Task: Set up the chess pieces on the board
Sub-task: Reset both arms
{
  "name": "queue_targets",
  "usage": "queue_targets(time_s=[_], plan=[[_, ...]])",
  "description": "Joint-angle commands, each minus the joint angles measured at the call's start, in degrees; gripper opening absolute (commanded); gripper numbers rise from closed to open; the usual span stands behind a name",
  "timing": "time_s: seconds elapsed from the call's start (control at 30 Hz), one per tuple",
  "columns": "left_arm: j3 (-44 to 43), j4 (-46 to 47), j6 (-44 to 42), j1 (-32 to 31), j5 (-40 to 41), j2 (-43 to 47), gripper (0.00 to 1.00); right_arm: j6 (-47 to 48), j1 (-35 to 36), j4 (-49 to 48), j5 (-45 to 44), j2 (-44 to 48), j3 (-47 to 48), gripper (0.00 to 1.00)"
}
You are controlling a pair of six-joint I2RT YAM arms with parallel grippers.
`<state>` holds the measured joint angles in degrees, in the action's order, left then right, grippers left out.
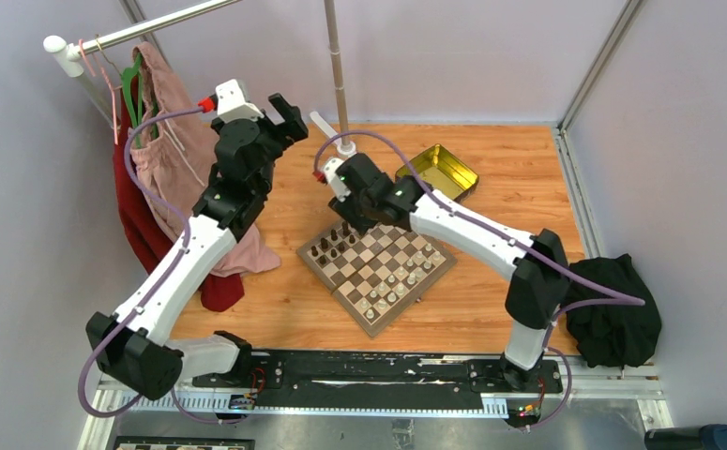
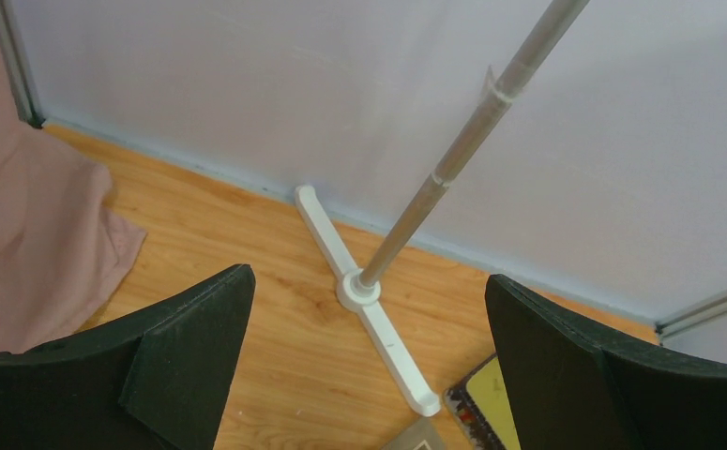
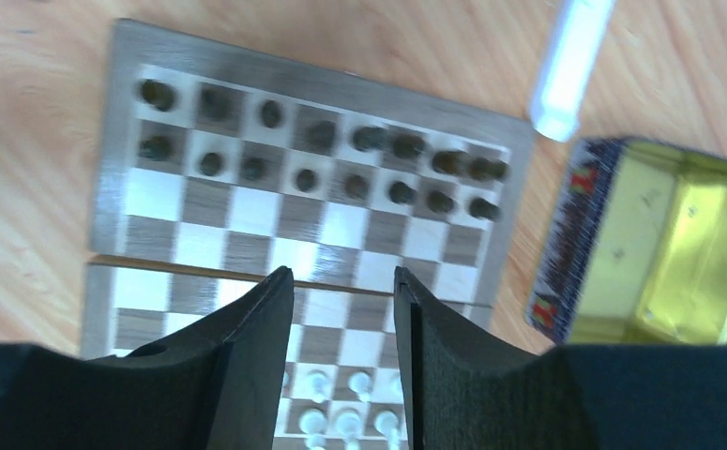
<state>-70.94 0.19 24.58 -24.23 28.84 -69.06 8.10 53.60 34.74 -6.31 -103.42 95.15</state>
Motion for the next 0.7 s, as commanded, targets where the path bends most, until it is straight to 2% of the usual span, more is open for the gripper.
queue_targets(time_s=[0.0, 0.23, 0.33, 0.53, 0.67], plan=[[-1.0, 0.1, -1.8, -0.9, 1.5, -3.6, 1.0, -2.4, -6.4, -2.2, -5.4, 6.0, -4.6, 0.48], [1.1, -2.2, -4.0, -1.1, 0.9, -9.8, 1.0, -4.4, -20.7, -4.1, -7.3, 11.4, -8.8, 0.49], [2.3, -2.7, -5.1, -1.1, 1.0, -12.3, 1.0, -4.8, -27.5, -6.1, -7.8, 12.9, -10.2, 0.53], [5.2, -3.4, -6.7, -0.9, 1.4, -16.1, 1.0, -6.1, -39.3, -6.7, -7.4, 11.1, -10.5, 0.55], [8.0, -3.5, -6.1, 0.7, 0.4, -16.9, 1.0, -7.7, -43.6, -6.8, -7.1, 9.6, -10.5, 0.56]])
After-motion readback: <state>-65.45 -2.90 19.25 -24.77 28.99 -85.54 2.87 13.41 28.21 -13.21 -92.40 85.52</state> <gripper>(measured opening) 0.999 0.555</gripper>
